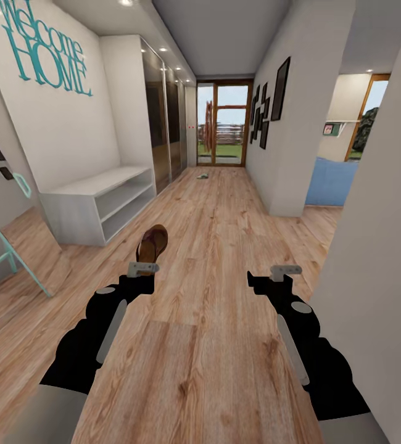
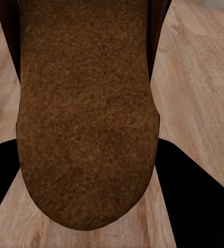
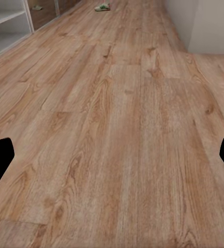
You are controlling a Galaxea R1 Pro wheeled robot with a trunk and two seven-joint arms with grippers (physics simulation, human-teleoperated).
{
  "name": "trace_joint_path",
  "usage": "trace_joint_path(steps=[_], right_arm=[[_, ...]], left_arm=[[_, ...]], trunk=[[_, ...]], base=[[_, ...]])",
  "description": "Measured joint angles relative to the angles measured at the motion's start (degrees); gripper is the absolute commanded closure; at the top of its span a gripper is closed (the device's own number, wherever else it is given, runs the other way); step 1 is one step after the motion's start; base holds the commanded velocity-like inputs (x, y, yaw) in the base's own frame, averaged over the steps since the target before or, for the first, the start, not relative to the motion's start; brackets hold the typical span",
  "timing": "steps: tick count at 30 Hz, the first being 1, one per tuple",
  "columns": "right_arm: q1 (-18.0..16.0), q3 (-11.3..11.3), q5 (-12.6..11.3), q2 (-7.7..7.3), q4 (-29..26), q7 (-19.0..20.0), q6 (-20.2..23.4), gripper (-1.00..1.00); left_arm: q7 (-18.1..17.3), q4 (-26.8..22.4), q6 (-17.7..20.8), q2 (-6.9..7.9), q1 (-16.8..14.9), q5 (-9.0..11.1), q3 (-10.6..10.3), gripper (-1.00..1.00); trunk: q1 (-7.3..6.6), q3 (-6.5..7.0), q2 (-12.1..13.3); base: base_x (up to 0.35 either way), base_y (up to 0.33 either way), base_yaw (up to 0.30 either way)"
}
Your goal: Pick up the two gym shoes and the two sandals from the corridor floor and place them onto the hallstand (shoe rack) in the corridor, making sure they are on the rack and not on the floor. Arrange them so the two gym shoes are next to each other and the two sandals are next to each other.
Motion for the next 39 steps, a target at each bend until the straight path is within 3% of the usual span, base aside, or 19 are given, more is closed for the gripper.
trace_joint_path(steps=[14, 39], right_arm=[[0.0, 0.0, 0.0, 0.00, 0.0, 0.0, 0.0, -1.00], [0.0, 0.0, -0.1, 0.00, 0.1, 0.1, 0.0, -1.00]], left_arm=[[0.0, 0.0, 0.0, 0.00, 0.0, 0.1, -0.1, 1.00], [-0.1, 3.3, -0.2, -0.35, 0.0, 0.0, 0.0, 1.00]], trunk=[[-0.01, 1.31, 0.0], [-0.03, 3.66, 0.0]], base=[[0.023, 0.000, 0.000], [0.332, 0.000, 0.000]])
